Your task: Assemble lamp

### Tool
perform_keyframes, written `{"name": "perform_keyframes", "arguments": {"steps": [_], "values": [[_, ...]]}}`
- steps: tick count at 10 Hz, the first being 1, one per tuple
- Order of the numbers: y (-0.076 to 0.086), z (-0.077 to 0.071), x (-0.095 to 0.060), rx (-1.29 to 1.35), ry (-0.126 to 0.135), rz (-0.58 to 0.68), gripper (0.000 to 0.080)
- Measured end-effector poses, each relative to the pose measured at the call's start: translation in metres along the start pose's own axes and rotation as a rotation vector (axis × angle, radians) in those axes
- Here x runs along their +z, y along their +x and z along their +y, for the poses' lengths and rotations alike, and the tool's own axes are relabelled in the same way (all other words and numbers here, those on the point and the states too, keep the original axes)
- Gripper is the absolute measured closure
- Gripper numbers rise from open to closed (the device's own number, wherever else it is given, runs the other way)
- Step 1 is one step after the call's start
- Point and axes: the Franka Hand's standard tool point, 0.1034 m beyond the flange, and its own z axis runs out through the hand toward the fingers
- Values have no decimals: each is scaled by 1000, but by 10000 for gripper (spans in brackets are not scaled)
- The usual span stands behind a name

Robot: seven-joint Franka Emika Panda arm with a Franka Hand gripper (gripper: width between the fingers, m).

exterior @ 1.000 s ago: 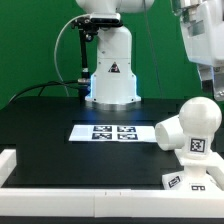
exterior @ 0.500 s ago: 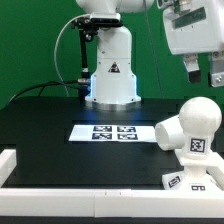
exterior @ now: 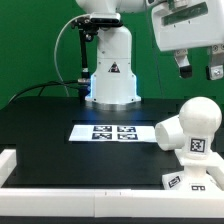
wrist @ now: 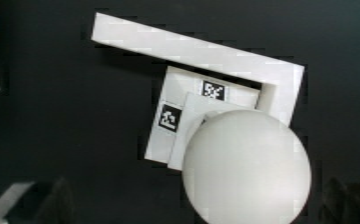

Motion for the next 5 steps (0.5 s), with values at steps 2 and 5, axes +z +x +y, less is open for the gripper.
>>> {"name": "perform_keyframes", "arguments": {"steps": [2,5], "values": [[7,31,6,-62,6,9,100],[22,82,17,-103,-10,23,100]]}}
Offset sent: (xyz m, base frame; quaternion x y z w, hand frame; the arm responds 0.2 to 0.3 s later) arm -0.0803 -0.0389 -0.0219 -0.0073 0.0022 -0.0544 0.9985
